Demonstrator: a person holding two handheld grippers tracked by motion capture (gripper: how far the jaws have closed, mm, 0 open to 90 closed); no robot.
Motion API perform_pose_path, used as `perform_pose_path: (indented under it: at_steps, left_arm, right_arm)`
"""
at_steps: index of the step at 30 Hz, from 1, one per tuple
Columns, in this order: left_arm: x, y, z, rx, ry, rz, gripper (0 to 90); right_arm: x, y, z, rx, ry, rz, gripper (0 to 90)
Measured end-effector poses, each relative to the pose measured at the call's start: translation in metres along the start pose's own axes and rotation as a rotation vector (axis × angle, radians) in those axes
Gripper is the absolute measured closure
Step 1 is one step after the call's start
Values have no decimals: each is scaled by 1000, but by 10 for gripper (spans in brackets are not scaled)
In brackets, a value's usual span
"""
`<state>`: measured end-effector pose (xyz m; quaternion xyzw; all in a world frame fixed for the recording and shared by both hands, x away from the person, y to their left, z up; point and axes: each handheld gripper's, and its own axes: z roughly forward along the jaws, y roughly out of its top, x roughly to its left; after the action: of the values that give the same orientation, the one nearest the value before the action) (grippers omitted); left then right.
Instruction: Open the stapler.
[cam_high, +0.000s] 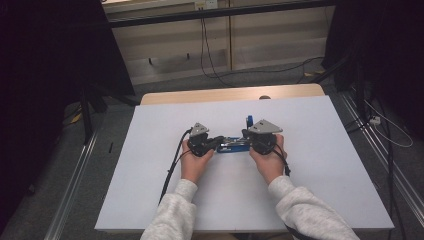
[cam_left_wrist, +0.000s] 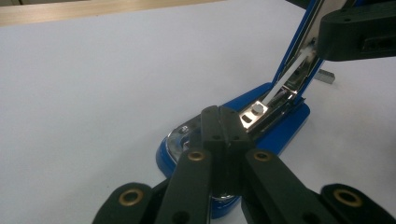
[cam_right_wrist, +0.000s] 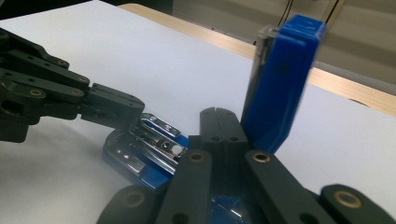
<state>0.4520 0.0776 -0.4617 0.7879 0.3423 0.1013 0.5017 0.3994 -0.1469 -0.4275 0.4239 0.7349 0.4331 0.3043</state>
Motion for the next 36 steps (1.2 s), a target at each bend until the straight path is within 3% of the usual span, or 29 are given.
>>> perform_pose_path:
  at_steps: [6,10,12,14,20,36]
  left_arm:
    - [0,0,0,2,-6,-5,900]
    - [0,0,0,0,-2,-3,900]
    - [-1,0,0,0,0,-3,900]
    - [0,0,0,-1,-5,-10,900]
    - [-1,0,0,2,3,0,900]
    - [-2,0,0,4,10,11,900]
  right_arm:
    - [-9,-2,-5,-3,-32,-5,900]
    - [-32,-7,-9,1,-80,65,900]
    - [-39,-14,-10,14,-80,73,900]
    - [-39,-19,-11,26,-81,51,900]
    - [-44,-32,-8,46,-76,62,900]
    - [-48,-34,-7,68,-54,38,900]
